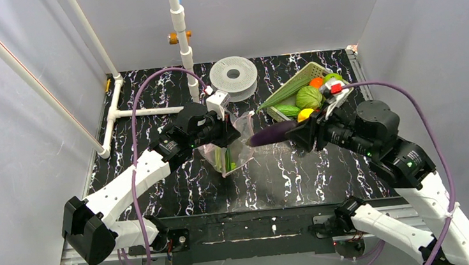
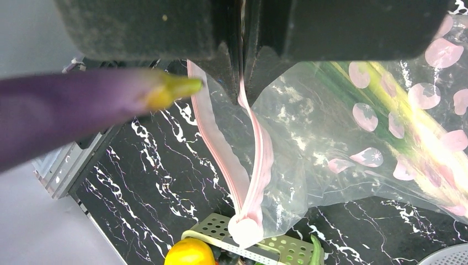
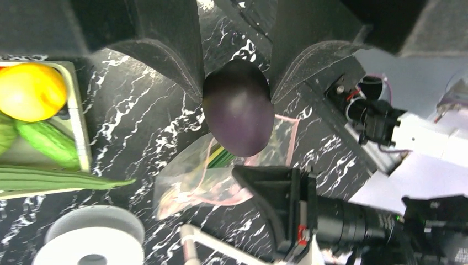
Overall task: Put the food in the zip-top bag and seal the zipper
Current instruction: Place the fake vegetable in the zipper food storage bag.
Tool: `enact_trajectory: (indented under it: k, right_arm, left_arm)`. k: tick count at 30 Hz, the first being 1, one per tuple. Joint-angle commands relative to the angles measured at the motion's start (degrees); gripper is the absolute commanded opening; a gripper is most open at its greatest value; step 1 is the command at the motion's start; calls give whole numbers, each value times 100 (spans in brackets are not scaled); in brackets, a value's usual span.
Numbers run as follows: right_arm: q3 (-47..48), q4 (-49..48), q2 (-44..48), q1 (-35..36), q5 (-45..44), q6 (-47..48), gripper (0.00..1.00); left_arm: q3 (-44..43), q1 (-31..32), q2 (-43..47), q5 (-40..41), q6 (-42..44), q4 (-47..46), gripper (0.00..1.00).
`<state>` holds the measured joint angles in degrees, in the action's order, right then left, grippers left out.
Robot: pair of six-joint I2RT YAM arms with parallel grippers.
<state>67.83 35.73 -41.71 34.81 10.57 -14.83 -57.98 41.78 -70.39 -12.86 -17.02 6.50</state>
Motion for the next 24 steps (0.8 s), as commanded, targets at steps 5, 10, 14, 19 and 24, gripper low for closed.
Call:
enact_trajectory:
  k: [5, 10, 14, 19, 24]
  right_arm:
    - [-189, -837, -351, 1509, -1468, 440, 1]
    - [-456, -1501, -714, 2526, -3224, 1146, 1]
    - [-690, -1907, -976, 2799, -3928, 1603, 1]
    - [-992, -2644, -1151, 2950, -4258, 2113, 1]
    - [-1057, -3278, -1599, 2979, -4129, 2430, 1]
  left_arm:
    - [-271, 2, 141, -254, -105, 0, 0]
    - [-270, -1, 350, -521, -382, -48, 0]
    - [-222, 3, 602, -506, -416, -96, 0]
    - [-217, 4, 794, -324, -304, -27, 0]
    - [-210, 1, 865, -344, -311, -35, 0]
